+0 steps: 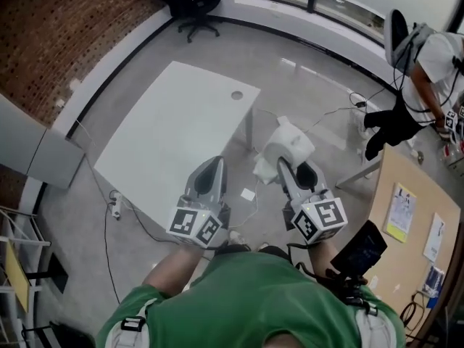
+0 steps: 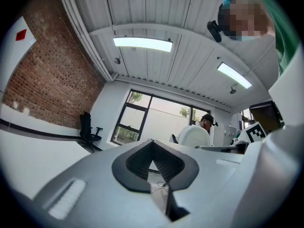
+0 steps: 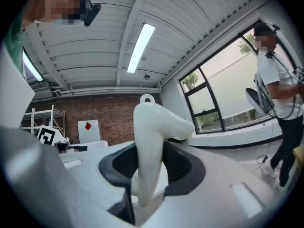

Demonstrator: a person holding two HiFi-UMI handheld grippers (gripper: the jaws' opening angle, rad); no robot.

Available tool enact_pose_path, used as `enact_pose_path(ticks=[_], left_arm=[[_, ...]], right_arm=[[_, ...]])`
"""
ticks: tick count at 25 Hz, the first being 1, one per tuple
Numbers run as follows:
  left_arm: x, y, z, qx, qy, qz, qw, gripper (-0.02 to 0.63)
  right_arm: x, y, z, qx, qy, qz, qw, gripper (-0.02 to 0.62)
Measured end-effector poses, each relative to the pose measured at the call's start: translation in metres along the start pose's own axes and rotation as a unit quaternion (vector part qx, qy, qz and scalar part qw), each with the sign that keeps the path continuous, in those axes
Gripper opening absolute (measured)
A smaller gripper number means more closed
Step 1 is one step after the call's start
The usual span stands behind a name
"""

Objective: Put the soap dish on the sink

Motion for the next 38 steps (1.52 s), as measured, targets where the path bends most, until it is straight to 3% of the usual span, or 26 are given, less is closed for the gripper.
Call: enact_pose_path(ticks=[11, 18, 38], left_arm=[[-0.021, 0.012, -0.081, 0.002, 0.075, 0.035, 0.9965, 0.008], [-0.041, 0.022, -0.109, 0.003, 0.117, 0.051, 0.9919, 0.006], [-0.023, 0.028, -0.183, 0.004, 0.27, 0.085, 0.959, 0.006]], right_arm=[[0.095, -0.012, -0.03, -0.021, 0.071, -0.013, 0.997, 0.14], [0.128, -0.015, -0.047, -0.024, 0.103, -0.019, 0.994, 0.14], [0.284, -0.028, -0.054, -0.022, 0.259, -0.065, 0.963, 0.14]])
Point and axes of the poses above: the fingertips, and each gripper's own axes: x forward along the fingers, z to its right, y out of its top, the point moved 9 cm from there along -x, backward along the fingers, and after that the axes turned 6 degrees about y, right-handed, at the moved point
